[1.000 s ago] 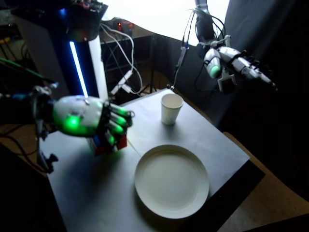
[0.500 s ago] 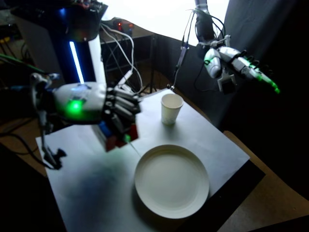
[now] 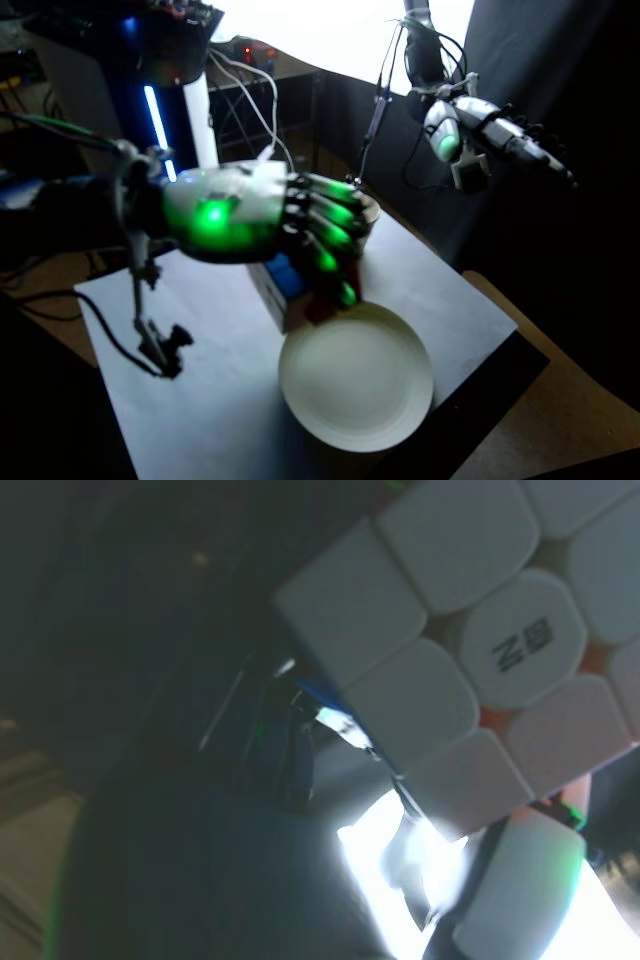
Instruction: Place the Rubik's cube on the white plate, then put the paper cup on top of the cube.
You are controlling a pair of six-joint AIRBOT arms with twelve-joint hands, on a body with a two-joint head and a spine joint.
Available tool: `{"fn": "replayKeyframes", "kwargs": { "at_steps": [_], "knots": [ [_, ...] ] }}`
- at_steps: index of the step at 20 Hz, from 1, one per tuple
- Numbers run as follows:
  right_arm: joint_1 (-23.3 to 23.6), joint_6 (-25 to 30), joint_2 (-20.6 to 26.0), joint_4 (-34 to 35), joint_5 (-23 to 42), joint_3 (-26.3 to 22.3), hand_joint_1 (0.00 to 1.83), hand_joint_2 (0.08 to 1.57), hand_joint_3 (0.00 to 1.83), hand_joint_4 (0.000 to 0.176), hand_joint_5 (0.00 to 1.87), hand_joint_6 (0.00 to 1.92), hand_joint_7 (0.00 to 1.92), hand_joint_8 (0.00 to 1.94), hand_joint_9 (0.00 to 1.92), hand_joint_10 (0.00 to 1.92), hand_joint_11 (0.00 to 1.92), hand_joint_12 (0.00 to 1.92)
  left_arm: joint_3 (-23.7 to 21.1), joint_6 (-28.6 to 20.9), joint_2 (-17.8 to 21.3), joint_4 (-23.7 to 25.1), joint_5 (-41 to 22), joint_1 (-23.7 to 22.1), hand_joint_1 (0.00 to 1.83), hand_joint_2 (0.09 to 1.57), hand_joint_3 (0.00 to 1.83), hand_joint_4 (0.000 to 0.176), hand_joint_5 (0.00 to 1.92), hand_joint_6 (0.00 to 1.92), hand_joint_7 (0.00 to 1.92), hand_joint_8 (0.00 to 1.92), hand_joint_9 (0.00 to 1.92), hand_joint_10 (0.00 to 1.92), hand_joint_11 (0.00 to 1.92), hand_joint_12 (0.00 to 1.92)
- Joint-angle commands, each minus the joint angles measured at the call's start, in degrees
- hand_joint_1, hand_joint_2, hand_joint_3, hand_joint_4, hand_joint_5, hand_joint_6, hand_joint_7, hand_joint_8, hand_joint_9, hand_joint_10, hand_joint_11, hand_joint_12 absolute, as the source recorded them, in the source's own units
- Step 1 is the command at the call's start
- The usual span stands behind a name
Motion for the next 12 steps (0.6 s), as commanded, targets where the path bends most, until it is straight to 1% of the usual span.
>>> {"fn": "replayKeyframes", "kwargs": {
  "at_steps": [1,3,4,5,6,7,8,9,10,11,12],
  "knots": [
    [1.07,0.08,-1.15,2.88,6.77,1.0,1.13,1.06,0.53,0.0,0.61,1.58,0.72,1.69,0.79,1.92,0.94,1.92,0.55,-0.13,-0.18,-1.28,-7.37,-0.27,0.12,1.52,0.0,0.046,0.0,0.0,0.0,0.0,0.0,0.0,0.0,0.0],
    [1.18,0.08,-3.29,4.14,5.75,3.22,1.14,1.04,0.54,0.0,0.63,1.56,0.73,1.68,0.8,1.92,0.96,1.92,0.61,-0.13,-0.29,-1.54,-7.64,-0.05,0.12,1.51,0.0,0.043,0.0,0.0,0.0,0.0,0.0,0.0,0.0,0.0],
    [1.22,0.08,-4.57,4.94,5.2,4.47,1.12,1.06,0.52,0.0,0.63,1.58,0.69,1.69,0.8,1.92,0.96,1.92,0.75,-0.13,-0.48,-1.68,-7.78,-0.03,0.17,1.5,0.0,0.052,0.0,0.0,0.0,0.0,0.0,0.0,0.0,0.0],
    [1.22,0.07,-5.4,5.41,4.86,5.26,1.12,1.1,0.42,0.0,0.63,1.55,0.69,1.66,0.78,1.92,0.94,1.92,0.86,-0.13,-0.61,-1.78,-7.87,0.0,0.17,1.5,0.0,0.032,0.0,0.0,0.0,0.0,0.0,0.0,0.0,0.0],
    [1.21,0.07,-6.9,6.18,4.5,6.63,1.12,1.15,0.33,0.003,0.64,1.53,0.67,1.65,0.75,1.92,0.9,1.92,0.97,-0.13,-0.76,-1.99,-8.12,0.1,0.17,1.51,0.0,0.031,0.0,0.0,0.0,0.0,0.0,0.0,0.0,0.0],
    [1.2,0.07,-8.0,6.9,4.43,7.54,1.13,1.17,0.26,0.0,0.64,1.5,0.69,1.64,0.75,1.92,0.91,1.92,1.01,-0.14,-0.79,-2.14,-8.32,0.18,0.19,1.51,0.0,0.042,0.0,0.0,0.0,0.0,0.0,0.0,0.0,0.0],
    [1.2,0.07,-8.85,7.56,4.41,8.18,1.13,1.17,0.26,0.0,0.64,1.49,0.69,1.63,0.75,1.92,0.91,1.92,1.03,-0.15,-0.82,-2.22,-8.42,0.19,0.19,1.51,0.0,0.044,0.0,0.0,0.0,0.0,0.0,0.0,0.0,0.0],
    [1.19,0.07,-9.26,8.58,4.41,8.78,1.14,1.16,0.27,0.0,0.66,1.44,0.71,1.64,0.78,1.92,0.94,1.92,1.08,-0.15,-0.88,-2.29,-8.48,0.21,0.19,1.5,0.0,0.054,0.0,0.0,0.0,0.0,0.0,0.0,0.0,0.0],
    [1.18,0.06,-9.96,9.93,4.41,9.36,1.15,1.14,0.31,0.0,0.65,1.44,0.71,1.69,0.84,1.92,0.99,1.92,1.13,-0.15,-0.93,-2.36,-8.51,0.24,0.19,1.5,0.0,0.033,0.0,0.0,0.0,0.0,0.0,0.0,0.0,0.0],
    [1.11,0.06,-10.58,11.43,4.41,10.09,1.14,1.21,0.2,0.0,0.63,1.43,0.69,1.7,0.79,1.92,0.96,1.92,1.14,-0.15,-0.95,-2.38,-8.54,0.27,0.19,1.51,0.0,0.034,0.0,0.0,0.0,0.0,0.0,0.0,0.0,0.0],
    [0.59,0.06,-10.96,13.2,4.41,10.92,1.14,1.26,0.09,0.0,0.6,1.45,0.72,1.63,0.76,1.92,0.92,1.92,1.14,-0.16,-0.96,-2.38,-8.58,0.27,0.19,1.51,0.0,0.037,0.0,0.0,0.0,0.0,0.0,0.0,0.0,0.0]
  ]
}}
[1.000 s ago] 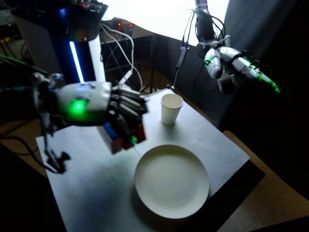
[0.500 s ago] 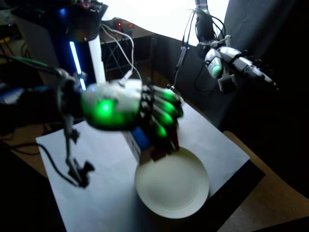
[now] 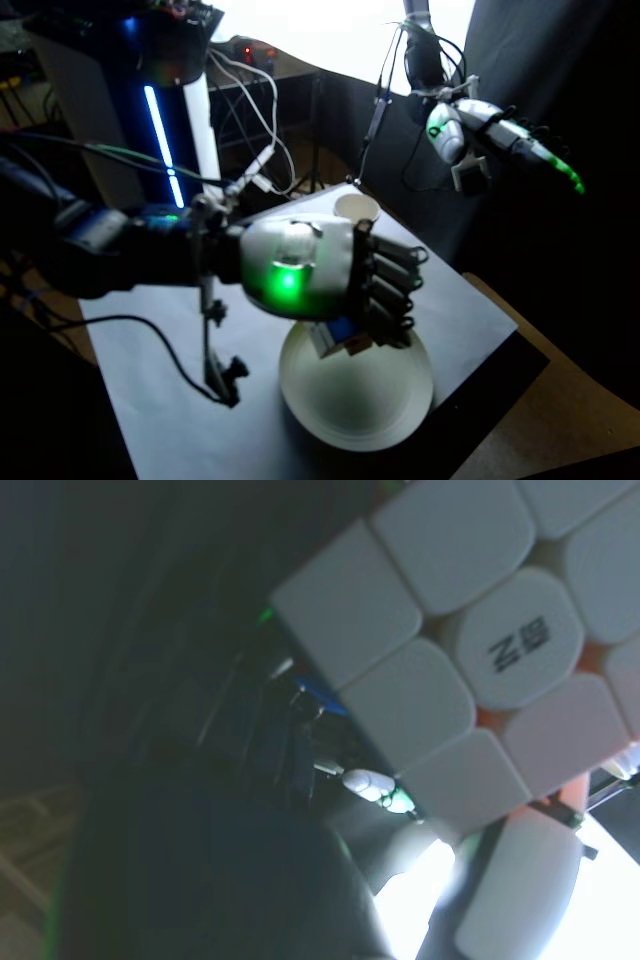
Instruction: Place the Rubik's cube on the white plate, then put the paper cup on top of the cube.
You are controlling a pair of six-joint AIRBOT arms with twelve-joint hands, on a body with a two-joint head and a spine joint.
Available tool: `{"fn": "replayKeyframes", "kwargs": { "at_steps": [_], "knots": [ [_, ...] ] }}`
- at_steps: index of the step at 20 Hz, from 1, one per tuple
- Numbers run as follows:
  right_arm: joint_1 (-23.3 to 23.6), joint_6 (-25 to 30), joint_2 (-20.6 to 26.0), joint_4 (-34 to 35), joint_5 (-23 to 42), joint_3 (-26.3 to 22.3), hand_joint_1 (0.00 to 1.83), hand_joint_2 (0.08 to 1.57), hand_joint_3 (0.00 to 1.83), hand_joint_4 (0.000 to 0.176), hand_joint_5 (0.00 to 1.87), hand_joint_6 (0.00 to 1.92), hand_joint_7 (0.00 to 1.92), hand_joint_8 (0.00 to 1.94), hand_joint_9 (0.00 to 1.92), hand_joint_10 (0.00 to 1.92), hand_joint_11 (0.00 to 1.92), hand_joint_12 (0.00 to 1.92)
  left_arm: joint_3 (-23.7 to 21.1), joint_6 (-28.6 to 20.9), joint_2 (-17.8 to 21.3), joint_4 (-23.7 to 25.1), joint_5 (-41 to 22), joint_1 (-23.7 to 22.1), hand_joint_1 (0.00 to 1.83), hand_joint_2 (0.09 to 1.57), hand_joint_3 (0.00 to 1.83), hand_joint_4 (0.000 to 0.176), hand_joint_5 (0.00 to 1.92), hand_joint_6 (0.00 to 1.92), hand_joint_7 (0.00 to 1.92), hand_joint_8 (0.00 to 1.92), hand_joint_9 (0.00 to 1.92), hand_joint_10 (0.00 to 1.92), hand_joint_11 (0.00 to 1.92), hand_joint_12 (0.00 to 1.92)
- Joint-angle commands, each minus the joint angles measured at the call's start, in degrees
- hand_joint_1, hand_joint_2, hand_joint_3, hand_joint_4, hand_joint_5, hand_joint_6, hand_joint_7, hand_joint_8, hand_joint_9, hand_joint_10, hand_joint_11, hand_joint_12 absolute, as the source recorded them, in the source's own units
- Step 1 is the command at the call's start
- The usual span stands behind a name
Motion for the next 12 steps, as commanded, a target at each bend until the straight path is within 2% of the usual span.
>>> {"fn": "replayKeyframes", "kwargs": {
  "at_steps": [1,2,3,4,5,7,9,10,11,12],
  "knots": [
    [-0.22,0.24,0.07,3.34,8.2,1.05,1.15,1.3,0.01,0.0,0.54,1.52,0.76,1.53,0.68,1.81,0.78,1.92,0.46,-0.18,-0.07,-0.9,-7.05,-0.46,0.19,1.51,0.0,0.03,0.0,0.0,0.0,0.0,0.0,0.0,0.0,0.0],
    [-1.59,0.24,0.03,5.85,8.09,2.08,1.13,1.31,0.0,0.0,0.5,1.59,0.73,1.51,0.56,1.73,0.65,1.92,0.46,-0.18,-0.08,-0.9,-7.06,-0.45,0.2,1.51,0.0,0.028,0.0,0.0,0.0,0.0,0.0,0.0,0.0,0.0],
    [-1.91,0.24,-0.21,7.21,7.09,2.86,1.26,1.27,0.0,0.0,0.32,1.37,0.7,1.48,0.49,1.65,0.54,1.92,0.48,-0.18,-0.08,-0.9,-7.08,-0.44,0.2,1.51,0.0,0.033,0.0,0.0,0.0,0.0,0.0,0.0,0.0,0.0],
    [-2.05,0.24,-0.37,7.79,6.21,3.24,1.2,1.18,0.0,0.0,0.25,1.17,0.43,1.15,0.41,1.5,0.4,1.92,0.47,-0.19,-0.08,-0.99,-7.28,-0.38,0.2,1.52,0.0,0.024,0.0,0.0,0.0,0.0,0.0,0.0,0.0,0.0],
    [-2.64,0.24,-0.6,8.49,5.61,3.63,1.15,1.16,0.0,0.0,0.21,0.98,0.31,1.02,0.3,1.44,0.3,1.86,0.46,-0.22,-0.08,-1.17,-7.46,-0.26,0.23,1.52,0.0,0.039,0.0,0.0,0.0,0.0,0.0,0.0,0.0,0.0],
    [-3.61,0.24,-0.95,9.51,5.6,3.84,1.15,1.17,0.0,0.0,0.15,0.94,0.24,1.04,0.31,1.44,0.26,1.87,0.46,-0.22,-0.08,-1.27,-7.53,-0.16,0.23,1.52,0.0,0.036,0.0,0.0,0.0,0.0,0.0,0.0,0.0,0.0],
    [-4.37,0.24,-1.31,10.21,5.6,3.95,1.14,1.17,0.0,0.0,0.13,0.91,0.22,1.02,0.33,1.47,0.3,1.9,0.46,-0.23,-0.07,-1.42,-7.64,-0.05,0.21,1.53,0.0,0.033,0.0,0.0,0.0,0.0,0.0,0.0,0.0,0.0],
    [-4.61,0.24,-1.36,10.45,5.6,3.98,1.12,1.17,0.0,0.0,0.14,0.83,0.24,0.89,0.26,1.41,0.17,1.89,0.46,-0.23,-0.07,-1.5,-7.66,-0.02,0.2,1.52,0.0,0.039,0.0,0.0,0.0,0.0,0.0,0.0,0.0,0.0],
    [-4.77,0.24,-1.36,10.56,5.6,3.98,1.1,1.18,0.0,0.0,0.14,0.69,0.26,0.67,0.22,1.32,0.11,1.87,0.46,-0.23,-0.07,-1.58,-7.75,0.04,0.2,1.52,0.0,0.041,0.0,0.0,0.0,0.0,0.0,0.0,0.0,0.0],
    [-4.85,0.24,-1.36,10.69,5.6,3.97,1.08,1.18,0.0,0.0,0.14,0.6,0.28,0.54,0.18,1.29,0.07,1.88,0.44,-0.25,-0.07,-1.66,-7.85,0.15,0.2,1.52,0.0,0.035,0.0,0.0,0.0,0.0,0.0,0.0,0.0,0.0]
  ]
}}
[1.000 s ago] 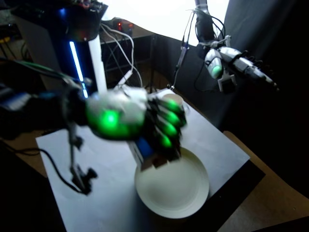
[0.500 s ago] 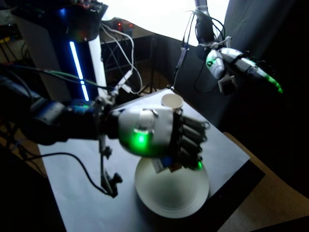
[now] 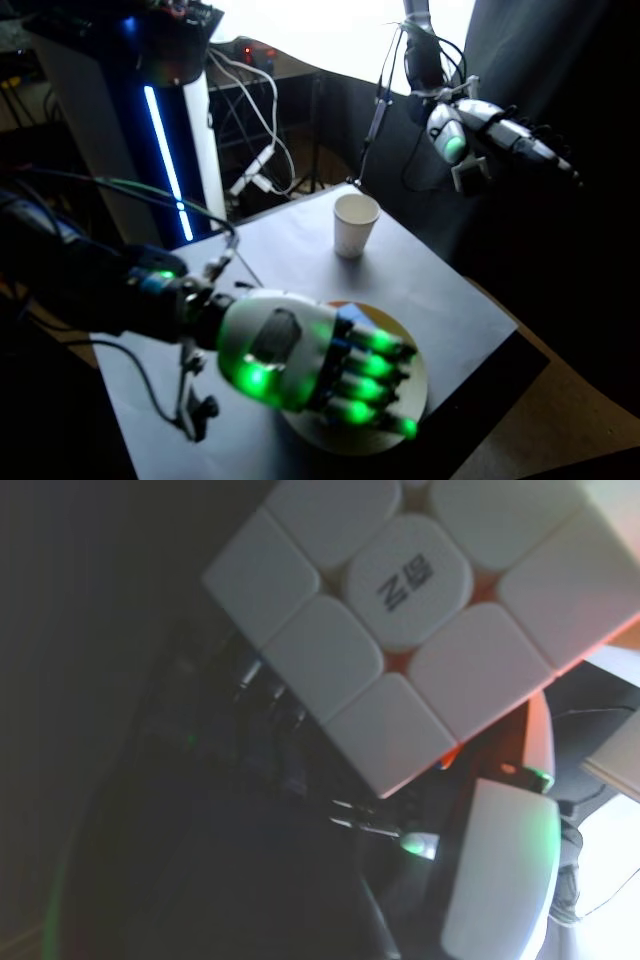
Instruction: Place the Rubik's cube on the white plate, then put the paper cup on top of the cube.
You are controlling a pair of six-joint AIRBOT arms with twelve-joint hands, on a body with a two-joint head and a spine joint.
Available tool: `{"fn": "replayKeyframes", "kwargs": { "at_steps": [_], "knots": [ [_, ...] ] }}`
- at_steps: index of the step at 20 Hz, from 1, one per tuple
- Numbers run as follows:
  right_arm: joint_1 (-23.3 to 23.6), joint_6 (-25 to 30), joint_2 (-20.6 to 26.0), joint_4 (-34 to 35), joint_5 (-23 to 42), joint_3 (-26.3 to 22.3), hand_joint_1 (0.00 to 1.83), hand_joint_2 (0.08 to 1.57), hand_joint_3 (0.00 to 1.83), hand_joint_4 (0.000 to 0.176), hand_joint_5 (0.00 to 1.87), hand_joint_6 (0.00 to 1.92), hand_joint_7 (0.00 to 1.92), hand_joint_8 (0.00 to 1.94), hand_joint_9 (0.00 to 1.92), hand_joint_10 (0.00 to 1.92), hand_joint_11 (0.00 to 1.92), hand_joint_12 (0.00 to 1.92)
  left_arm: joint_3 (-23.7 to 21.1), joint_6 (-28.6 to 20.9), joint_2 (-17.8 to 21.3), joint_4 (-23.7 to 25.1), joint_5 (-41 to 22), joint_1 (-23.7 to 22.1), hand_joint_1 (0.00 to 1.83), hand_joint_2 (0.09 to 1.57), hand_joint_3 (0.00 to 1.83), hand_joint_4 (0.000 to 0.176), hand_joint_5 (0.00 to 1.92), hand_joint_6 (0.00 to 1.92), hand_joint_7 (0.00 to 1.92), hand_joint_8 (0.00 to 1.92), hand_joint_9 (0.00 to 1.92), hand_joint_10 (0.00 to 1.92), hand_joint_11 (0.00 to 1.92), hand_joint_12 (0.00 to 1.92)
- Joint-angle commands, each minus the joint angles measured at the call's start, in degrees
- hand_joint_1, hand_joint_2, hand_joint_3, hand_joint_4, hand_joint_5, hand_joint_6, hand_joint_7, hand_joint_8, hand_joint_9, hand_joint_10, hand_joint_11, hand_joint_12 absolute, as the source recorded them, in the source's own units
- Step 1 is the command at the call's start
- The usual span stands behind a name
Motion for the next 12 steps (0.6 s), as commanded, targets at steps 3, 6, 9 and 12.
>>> {"fn": "replayKeyframes", "kwargs": {
  "at_steps": [3,6,9,12],
  "knots": [
    [0.64,0.44,0.06,1.02,7.96,0.03,0.95,1.18,0.0,0.0,0.14,0.26,0.29,0.12,0.11,1.03,0.0,1.73,0.29,-0.25,-0.06,-1.13,-7.07,-0.08,0.21,1.52,0.0,0.034,0.0,0.0,0.0,0.0,0.0,0.0,0.0,0.0],
    [0.08,0.44,0.03,1.59,7.98,-0.51,0.85,1.14,0.0,0.01,0.11,0.04,0.18,0.0,0.07,0.8,0.0,1.63,0.25,-0.26,-0.04,-1.43,-7.36,0.16,0.2,1.52,0.0,0.048,0.0,0.0,0.0,0.0,0.0,0.0,0.0,0.0],
    [-0.37,0.44,-0.25,2.01,7.98,-0.64,0.68,1.09,0.0,0.041,0.0,0.0,0.01,0.0,0.09,0.33,0.0,1.34,0.21,-0.26,-0.03,-1.6,-7.5,0.3,0.2,1.52,0.0,0.045,0.0,0.0,0.0,0.0,0.0,0.0,0.0,0.0],
    [-1.12,0.44,-0.28,2.26,7.99,-1.3,0.73,1.08,0.0,0.02,0.0,0.0,0.0,0.0,0.07,0.26,0.0,1.43,0.16,-0.28,0.0,-1.65,-7.57,0.32,0.2,1.52,0.0,0.044,0.0,0.0,0.0,0.0,0.0,0.0,0.0,0.0]
  ]
}}
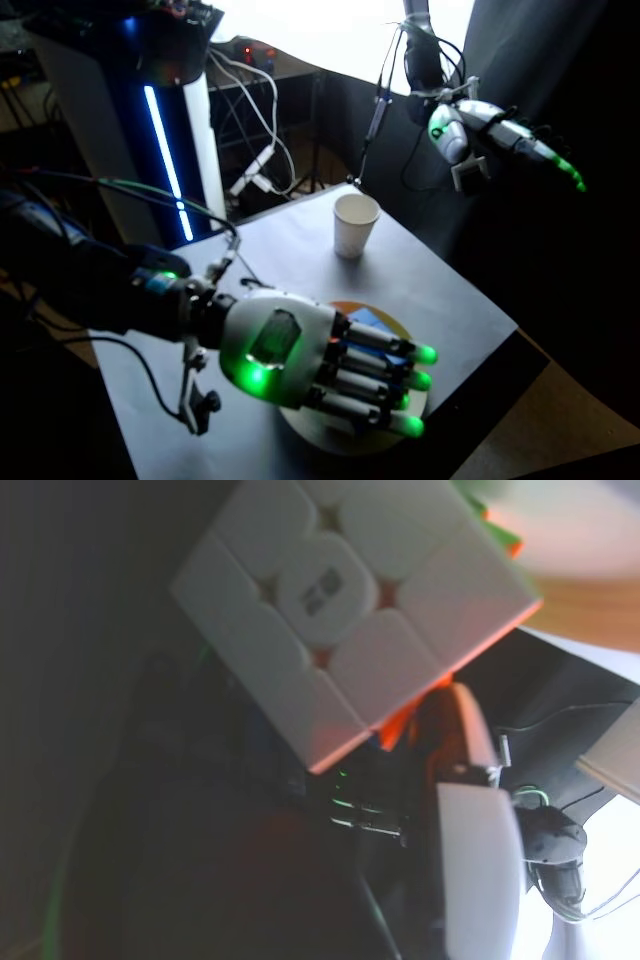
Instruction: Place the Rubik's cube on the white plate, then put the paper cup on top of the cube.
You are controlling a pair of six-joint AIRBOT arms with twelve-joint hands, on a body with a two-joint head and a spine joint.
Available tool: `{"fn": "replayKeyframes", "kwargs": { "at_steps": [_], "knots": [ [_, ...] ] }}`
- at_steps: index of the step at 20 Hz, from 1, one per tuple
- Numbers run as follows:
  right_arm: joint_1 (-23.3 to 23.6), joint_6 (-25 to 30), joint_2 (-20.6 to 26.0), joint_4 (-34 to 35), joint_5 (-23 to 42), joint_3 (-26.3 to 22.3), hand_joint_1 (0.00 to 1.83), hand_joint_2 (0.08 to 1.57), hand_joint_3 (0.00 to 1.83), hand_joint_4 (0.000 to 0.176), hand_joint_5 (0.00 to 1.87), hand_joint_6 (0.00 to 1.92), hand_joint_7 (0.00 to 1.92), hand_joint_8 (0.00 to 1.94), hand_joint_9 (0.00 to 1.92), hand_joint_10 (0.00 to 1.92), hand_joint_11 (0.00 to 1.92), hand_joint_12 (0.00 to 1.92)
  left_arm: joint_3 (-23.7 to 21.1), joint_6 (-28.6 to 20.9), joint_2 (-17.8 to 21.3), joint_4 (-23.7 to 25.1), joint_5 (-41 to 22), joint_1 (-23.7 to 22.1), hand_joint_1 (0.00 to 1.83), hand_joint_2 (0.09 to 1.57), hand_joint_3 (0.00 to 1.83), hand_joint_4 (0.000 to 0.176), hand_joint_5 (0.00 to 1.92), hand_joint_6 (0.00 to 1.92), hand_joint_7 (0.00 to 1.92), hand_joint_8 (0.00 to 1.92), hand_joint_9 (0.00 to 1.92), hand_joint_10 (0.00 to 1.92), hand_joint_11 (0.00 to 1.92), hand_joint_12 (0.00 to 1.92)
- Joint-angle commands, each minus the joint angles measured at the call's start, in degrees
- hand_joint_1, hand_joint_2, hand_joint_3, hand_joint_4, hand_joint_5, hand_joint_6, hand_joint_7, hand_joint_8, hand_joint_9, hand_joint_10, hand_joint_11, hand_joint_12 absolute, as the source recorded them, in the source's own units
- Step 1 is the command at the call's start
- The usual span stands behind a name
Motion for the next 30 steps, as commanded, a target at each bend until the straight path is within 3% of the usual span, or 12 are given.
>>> {"fn": "replayKeyframes", "kwargs": {
  "at_steps": [1,2,4,5,8,10,13,17,19,20,21,30],
  "knots": [
    [0.03,0.2,-0.14,0.31,6.74,-0.2,0.74,1.07,0.0,0.02,0.0,0.0,0.0,0.0,0.05,0.25,0.0,1.45,0.14,-0.25,0.01,-0.88,-7.28,-0.37,0.2,1.52,0.0,0.043,0.0,0.0,0.0,0.0,0.0,0.0,0.0,0.0],
    [-0.26,0.2,-0.19,0.38,6.75,-0.42,0.71,1.04,0.0,0.024,0.0,0.0,0.0,0.0,0.05,0.25,0.0,1.44,0.11,-0.25,0.04,-0.94,-7.29,-0.31,0.21,1.52,0.0,0.048,0.0,0.0,0.0,0.0,0.0,0.0,0.0,0.0],
    [-0.7,0.2,-0.2,0.38,6.75,-0.94,0.68,1.0,0.0,0.063,0.0,0.0,0.0,0.0,0.03,0.06,0.0,0.84,0.05,-0.25,0.13,-1.07,-7.36,-0.17,0.21,1.52,0.0,0.042,0.0,0.0,0.0,0.0,0.0,0.0,0.0,0.0],
    [-0.84,0.2,-0.19,0.36,6.76,-1.21,0.68,1.0,0.0,0.064,0.0,0.0,0.0,0.0,0.03,0.05,0.0,0.82,0.02,-0.25,0.16,-1.11,-7.37,-0.11,0.21,1.52,0.0,0.042,0.0,0.0,0.0,0.0,0.0,0.0,0.0,0.0],
    [-0.97,0.2,-0.16,0.09,6.76,-1.69,0.67,1.01,0.0,0.069,0.0,0.0,0.0,0.0,0.0,0.0,0.0,0.05,0.01,-0.25,0.17,-1.23,-7.38,0.07,0.22,1.53,0.0,0.036,0.0,0.0,0.0,0.0,0.0,0.0,0.0,0.0],
    [-0.97,0.18,-0.15,-0.64,6.76,-2.43,0.66,1.01,0.0,0.064,0.0,0.0,0.0,0.0,0.0,0.0,0.0,0.0,-0.01,-0.25,0.17,-1.3,-7.38,0.15,0.22,1.53,0.0,0.031,0.0,0.0,0.0,0.0,0.0,0.0,0.0,0.0],
    [-0.97,-3.4,0.88,-1.77,6.75,-5.33,0.65,1.03,0.01,0.085,0.0,0.0,0.0,0.0,0.0,0.0,0.0,0.0,-0.19,-0.25,0.33,-1.61,-7.55,0.62,0.21,1.53,0.0,0.039,0.0,0.0,0.0,0.0,0.0,0.0,0.0,0.0],
    [-2.84,-7.11,4.83,-2.88,6.65,-8.94,0.33,1.19,0.02,0.01,0.0,0.0,0.0,0.0,0.0,0.0,0.0,0.0,-0.46,-0.25,0.59,-1.81,-7.75,0.85,0.21,1.54,0.0,0.036,0.0,0.0,0.0,0.0,0.0,0.0,0.0,0.0],
    [-2.91,-7.13,5.38,-5.06,3.82,-9.22,0.29,1.21,0.02,0.0,0.0,0.0,0.0,0.0,0.0,0.0,0.0,0.0,-0.57,-0.25,0.7,-1.91,-7.94,1.05,0.18,1.54,0.0,0.042,0.0,0.0,0.0,0.0,0.0,0.0,0.0,0.0],
    [-2.91,-7.13,5.53,-6.0,2.64,-9.31,0.24,1.21,0.02,0.025,0.0,0.0,0.0,0.0,0.0,0.0,0.0,0.0,-0.65,-0.25,0.81,-1.99,-8.06,1.19,0.18,1.55,0.0,0.049,0.0,0.0,0.0,0.0,0.0,0.0,0.0,0.0],
    [-2.92,-7.13,5.88,-7.9,0.36,-9.69,0.21,1.22,0.01,0.0,0.0,0.0,0.0,0.0,0.0,0.0,0.0,0.0,-0.8,-0.25,0.94,-2.36,-8.54,1.66,0.18,1.54,0.0,0.057,0.0,0.0,0.0,0.0,0.0,0.0,0.0,0.0],
    [-2.92,-7.14,6.11,-13.23,-4.36,-10.55,0.2,1.22,0.0,0.008,0.0,0.0,0.0,0.0,0.0,0.0,0.0,0.0,-1.42,-0.26,1.49,-4.86,-10.94,4.3,0.18,1.55,0.0,0.058,0.0,0.0,0.0,0.0,0.0,0.0,0.0,0.0]
  ]
}}
